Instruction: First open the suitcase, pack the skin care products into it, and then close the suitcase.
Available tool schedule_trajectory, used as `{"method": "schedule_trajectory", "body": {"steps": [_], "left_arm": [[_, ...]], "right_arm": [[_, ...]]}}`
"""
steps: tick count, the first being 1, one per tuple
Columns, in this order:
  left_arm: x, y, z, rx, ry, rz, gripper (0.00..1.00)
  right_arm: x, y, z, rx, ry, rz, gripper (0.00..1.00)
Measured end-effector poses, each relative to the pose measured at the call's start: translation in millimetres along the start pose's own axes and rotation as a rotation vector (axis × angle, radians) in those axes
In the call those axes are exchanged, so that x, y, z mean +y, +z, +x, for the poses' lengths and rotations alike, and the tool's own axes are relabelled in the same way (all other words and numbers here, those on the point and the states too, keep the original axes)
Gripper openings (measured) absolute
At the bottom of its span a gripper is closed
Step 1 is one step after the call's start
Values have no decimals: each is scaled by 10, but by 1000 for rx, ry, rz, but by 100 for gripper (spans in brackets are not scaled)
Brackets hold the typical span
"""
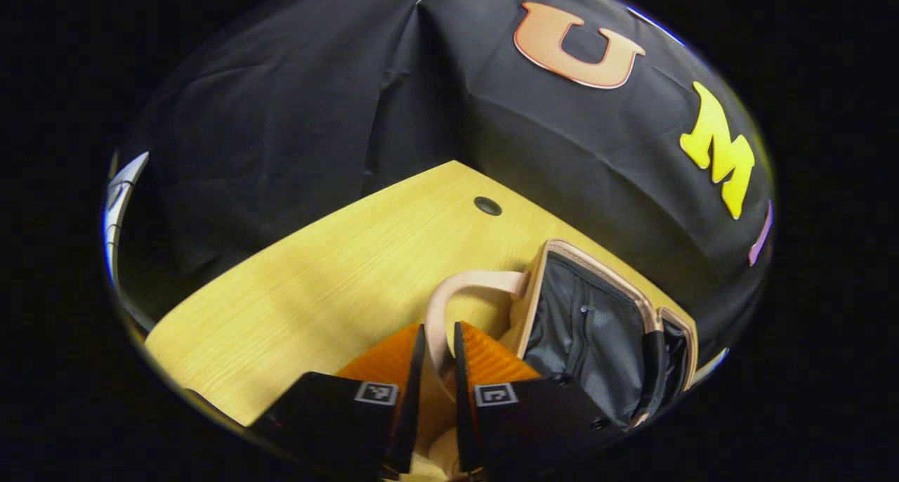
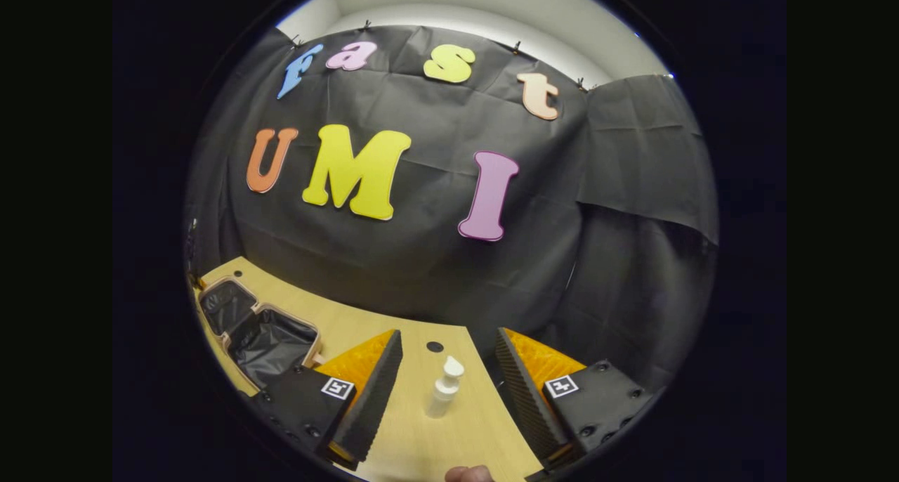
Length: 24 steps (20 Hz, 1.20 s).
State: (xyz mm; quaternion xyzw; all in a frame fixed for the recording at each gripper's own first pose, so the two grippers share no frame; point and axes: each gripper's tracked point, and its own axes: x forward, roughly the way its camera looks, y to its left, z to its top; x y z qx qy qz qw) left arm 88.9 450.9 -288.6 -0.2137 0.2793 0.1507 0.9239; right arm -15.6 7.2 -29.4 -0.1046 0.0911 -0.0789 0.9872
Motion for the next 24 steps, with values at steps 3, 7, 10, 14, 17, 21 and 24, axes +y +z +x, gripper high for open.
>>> {"method": "schedule_trajectory", "body": {"steps": [3,7,10,14,17,21,24], "left_arm": [[-110,216,-279,-72,33,90,55],[-741,673,-899,-279,44,224,92],[-1467,770,-1491,-398,1,285,96],[-2438,576,-2048,-491,-47,325,96],[-3079,265,-2318,-507,-101,338,96],[-3902,-244,-2508,-468,-226,328,96],[-4388,-684,-2556,-403,-310,355,96]], "right_arm": [[-48,-28,31,-3,4,29,80],[-129,-48,99,-12,18,89,80],[-240,-89,131,-22,33,130,80],[-429,-205,194,-18,67,174,80],[-640,-293,217,-22,77,188,80],[-890,-509,287,4,79,194,80],[-1005,-610,312,21,86,191,80]]}}
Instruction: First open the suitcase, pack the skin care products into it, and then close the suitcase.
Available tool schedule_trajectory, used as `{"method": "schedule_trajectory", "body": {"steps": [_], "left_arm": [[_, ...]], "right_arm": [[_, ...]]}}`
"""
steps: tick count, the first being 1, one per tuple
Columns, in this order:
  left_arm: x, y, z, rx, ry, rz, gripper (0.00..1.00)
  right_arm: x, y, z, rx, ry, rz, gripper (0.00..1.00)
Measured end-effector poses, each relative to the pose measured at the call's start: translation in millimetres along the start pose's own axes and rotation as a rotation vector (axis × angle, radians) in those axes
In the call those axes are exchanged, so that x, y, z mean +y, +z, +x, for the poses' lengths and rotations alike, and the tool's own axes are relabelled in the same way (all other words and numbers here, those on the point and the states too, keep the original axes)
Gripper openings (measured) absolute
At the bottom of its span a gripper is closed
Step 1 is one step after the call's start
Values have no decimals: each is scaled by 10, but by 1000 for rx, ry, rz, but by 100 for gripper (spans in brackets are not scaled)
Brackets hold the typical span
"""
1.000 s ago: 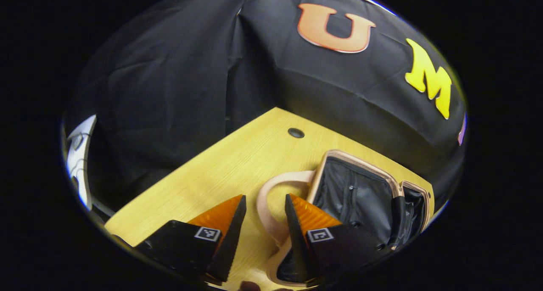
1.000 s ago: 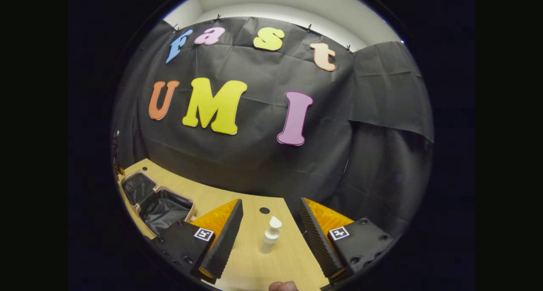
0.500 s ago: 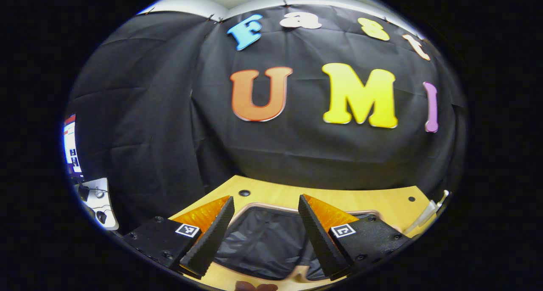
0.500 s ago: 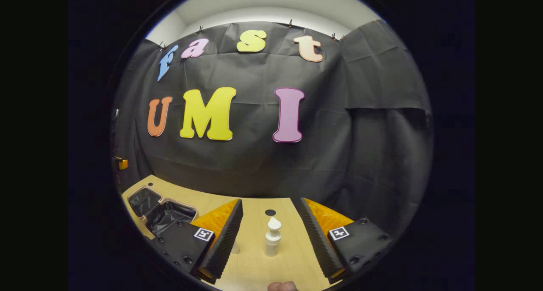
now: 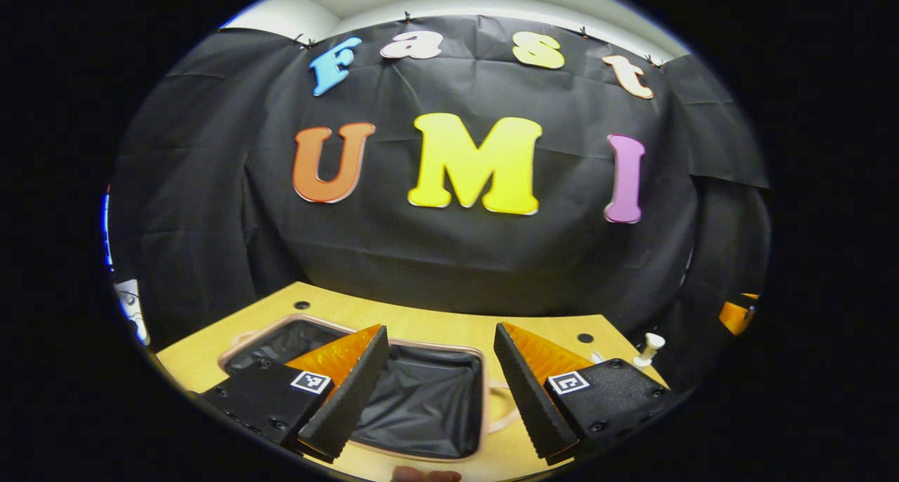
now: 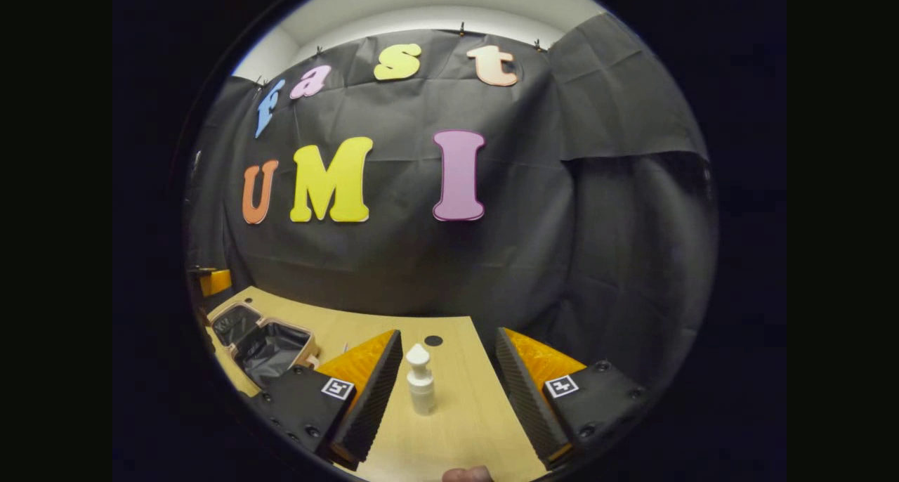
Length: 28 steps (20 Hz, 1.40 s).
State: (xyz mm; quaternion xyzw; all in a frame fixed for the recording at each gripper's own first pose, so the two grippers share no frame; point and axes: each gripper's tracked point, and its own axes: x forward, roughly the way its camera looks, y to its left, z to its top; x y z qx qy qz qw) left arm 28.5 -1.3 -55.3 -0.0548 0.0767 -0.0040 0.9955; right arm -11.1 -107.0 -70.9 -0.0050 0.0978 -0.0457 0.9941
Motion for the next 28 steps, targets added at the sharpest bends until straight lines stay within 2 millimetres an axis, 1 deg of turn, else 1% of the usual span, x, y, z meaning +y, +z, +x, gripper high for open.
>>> {"method": "schedule_trajectory", "body": {"steps": [2,6,8,10,12,14,16,19,21,23,26,28], "left_arm": [[-318,-203,-8,45,-52,16,96],[-878,-521,-51,113,-176,68,96],[-1144,-785,-40,163,-244,84,96],[-1404,-1052,1,215,-300,99,97],[-1604,-1269,112,240,-330,130,96],[-1704,-1517,250,272,-340,126,96],[-1750,-1777,461,290,-333,126,97],[-1781,-2082,795,312,-297,125,97],[-1758,-2180,1002,306,-266,138,97],[-1774,-2290,1141,311,-259,141,97],[-1768,-2430,1277,332,-252,142,97],[-1764,-2508,1319,352,-255,144,97]], "right_arm": [[-57,-44,18,11,3,-1,80],[-162,-167,24,41,8,-2,80],[-218,-257,-4,67,6,-14,80],[-302,-289,-50,79,-3,-32,80],[-409,-322,-97,88,-25,-48,80],[-529,-374,-162,104,-52,-48,80],[-642,-465,-210,131,-86,-47,80],[-804,-640,-327,181,-116,-47,80],[-873,-742,-379,212,-122,-71,80],[-950,-791,-386,237,-132,-68,80],[-936,-799,-358,246,-131,-60,80],[-911,-791,-325,244,-117,-67,80]]}}
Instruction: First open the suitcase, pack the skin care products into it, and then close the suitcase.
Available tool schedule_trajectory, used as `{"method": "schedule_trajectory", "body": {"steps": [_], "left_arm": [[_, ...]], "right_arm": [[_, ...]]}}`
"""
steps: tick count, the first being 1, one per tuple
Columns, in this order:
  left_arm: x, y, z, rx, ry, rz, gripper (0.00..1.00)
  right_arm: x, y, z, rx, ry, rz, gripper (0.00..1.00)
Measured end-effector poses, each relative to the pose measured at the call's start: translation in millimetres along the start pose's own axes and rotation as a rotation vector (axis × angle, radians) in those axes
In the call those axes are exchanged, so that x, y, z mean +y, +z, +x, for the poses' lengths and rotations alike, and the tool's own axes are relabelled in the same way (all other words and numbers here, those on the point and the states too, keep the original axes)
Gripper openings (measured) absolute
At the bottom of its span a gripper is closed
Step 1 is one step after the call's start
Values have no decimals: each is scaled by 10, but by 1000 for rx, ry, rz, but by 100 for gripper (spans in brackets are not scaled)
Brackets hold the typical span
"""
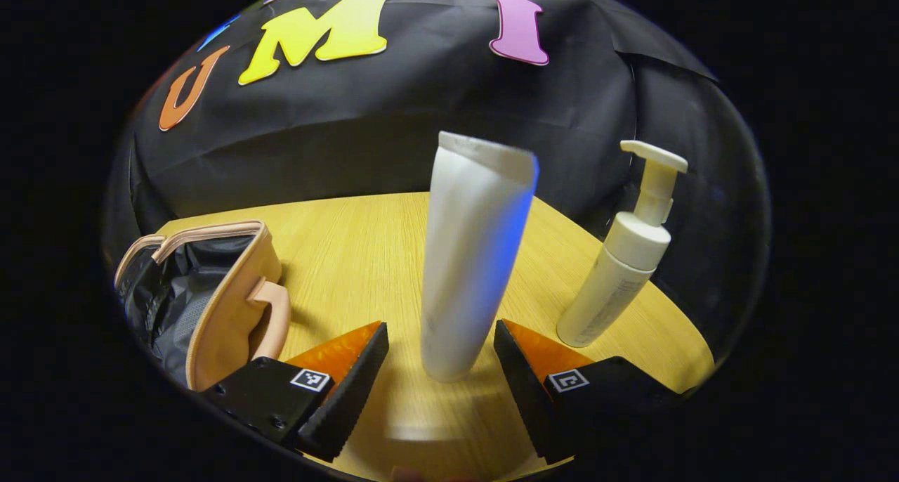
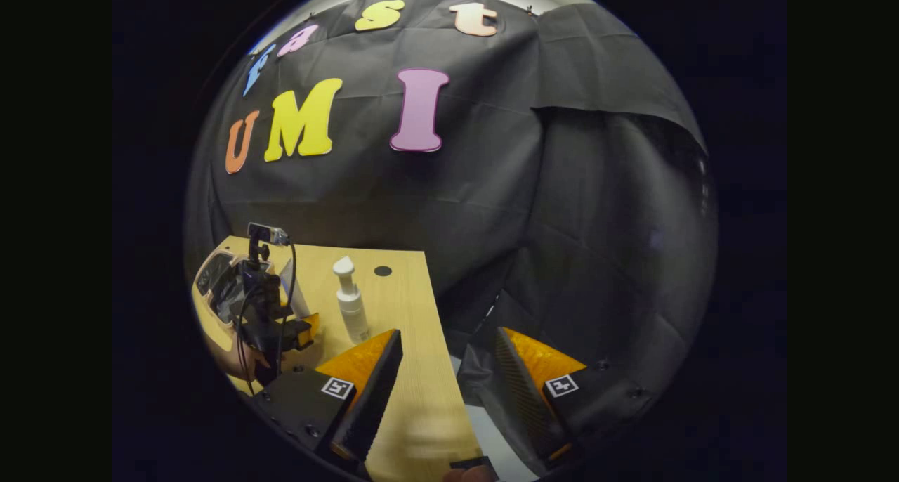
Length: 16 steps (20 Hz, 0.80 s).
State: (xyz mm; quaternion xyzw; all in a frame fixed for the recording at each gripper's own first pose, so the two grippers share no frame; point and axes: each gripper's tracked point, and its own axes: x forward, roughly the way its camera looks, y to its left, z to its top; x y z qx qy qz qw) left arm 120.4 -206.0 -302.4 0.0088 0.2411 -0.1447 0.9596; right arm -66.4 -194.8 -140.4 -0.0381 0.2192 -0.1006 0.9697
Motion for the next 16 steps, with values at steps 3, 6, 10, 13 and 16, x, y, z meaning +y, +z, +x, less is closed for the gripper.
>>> {"method": "schedule_trajectory", "body": {"steps": [3,6,10,13,16], "left_arm": [[20,-45,60,18,-6,-15,90],[-14,-22,69,26,-25,-21,79],[-6,-25,26,59,-47,-19,48],[-17,82,-152,51,-79,-21,45],[-46,210,-440,49,-120,-24,43]], "right_arm": [[28,54,46,-8,10,3,80],[37,61,77,-10,16,-2,80],[109,8,111,-3,41,0,80],[256,-75,184,15,84,-3,80],[536,-216,329,43,166,-4,80]]}}
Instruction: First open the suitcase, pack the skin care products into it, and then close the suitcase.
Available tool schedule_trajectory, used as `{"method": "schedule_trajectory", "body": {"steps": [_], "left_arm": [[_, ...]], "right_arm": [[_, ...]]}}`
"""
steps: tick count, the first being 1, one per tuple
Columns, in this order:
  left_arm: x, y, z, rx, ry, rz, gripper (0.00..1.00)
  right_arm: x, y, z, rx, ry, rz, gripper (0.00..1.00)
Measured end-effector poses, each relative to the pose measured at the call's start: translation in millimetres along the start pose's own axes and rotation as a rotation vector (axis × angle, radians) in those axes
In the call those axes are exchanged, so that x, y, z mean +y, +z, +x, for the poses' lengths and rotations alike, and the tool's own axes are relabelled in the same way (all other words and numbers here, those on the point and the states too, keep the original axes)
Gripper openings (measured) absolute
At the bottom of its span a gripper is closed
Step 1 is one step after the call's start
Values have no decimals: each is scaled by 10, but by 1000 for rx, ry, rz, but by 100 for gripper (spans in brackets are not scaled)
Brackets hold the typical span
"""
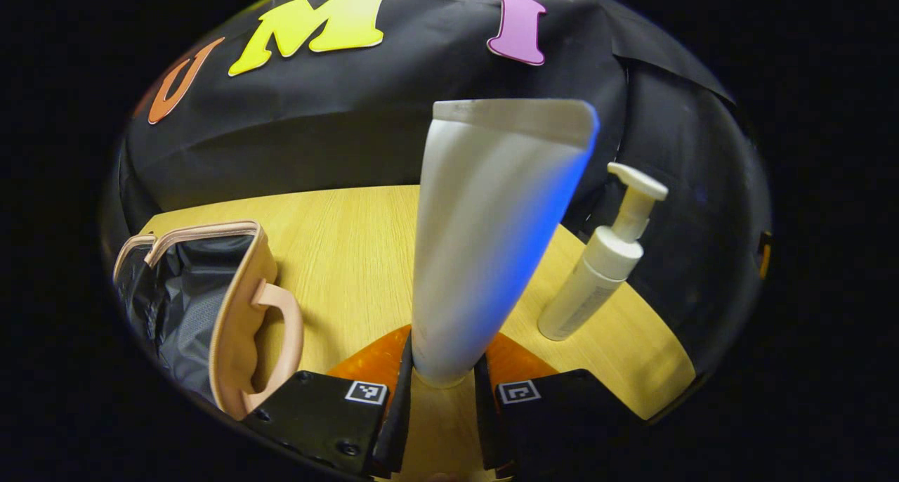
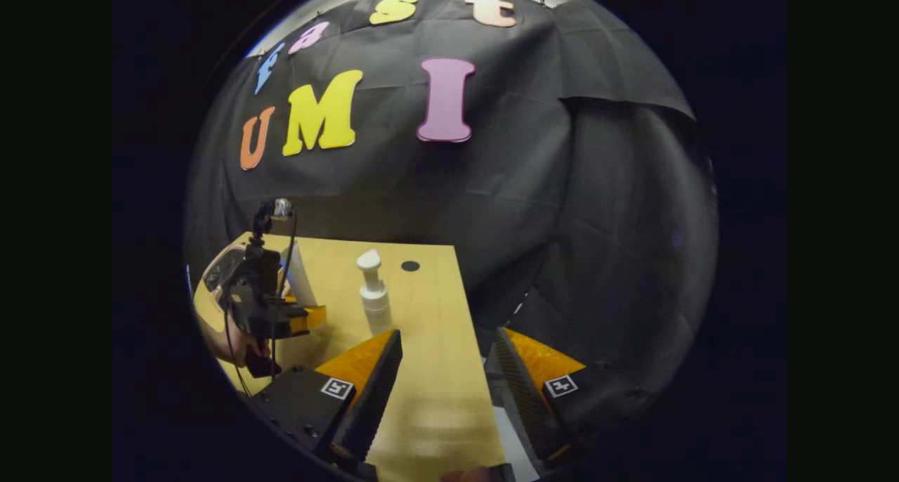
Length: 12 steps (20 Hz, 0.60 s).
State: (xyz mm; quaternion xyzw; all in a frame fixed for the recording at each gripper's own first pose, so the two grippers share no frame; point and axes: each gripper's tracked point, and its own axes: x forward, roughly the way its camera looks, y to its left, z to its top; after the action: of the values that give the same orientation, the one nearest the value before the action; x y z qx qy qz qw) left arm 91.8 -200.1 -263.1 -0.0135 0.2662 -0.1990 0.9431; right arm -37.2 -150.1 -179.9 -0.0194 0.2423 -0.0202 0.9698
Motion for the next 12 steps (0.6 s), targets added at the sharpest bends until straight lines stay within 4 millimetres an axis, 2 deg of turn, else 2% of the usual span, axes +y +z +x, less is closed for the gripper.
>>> {"method": "schedule_trajectory", "body": {"steps": [2,5,7,12], "left_arm": [[-41,64,-279,5,-26,-18,42],[-6,122,-744,2,-21,-17,42],[63,89,-1024,11,-9,-32,42],[493,34,-1557,23,95,-82,42]], "right_arm": [[226,-86,201,8,69,4,80],[624,-278,676,58,175,18,80],[809,-401,992,102,219,32,81],[923,-492,1492,141,218,57,80]]}}
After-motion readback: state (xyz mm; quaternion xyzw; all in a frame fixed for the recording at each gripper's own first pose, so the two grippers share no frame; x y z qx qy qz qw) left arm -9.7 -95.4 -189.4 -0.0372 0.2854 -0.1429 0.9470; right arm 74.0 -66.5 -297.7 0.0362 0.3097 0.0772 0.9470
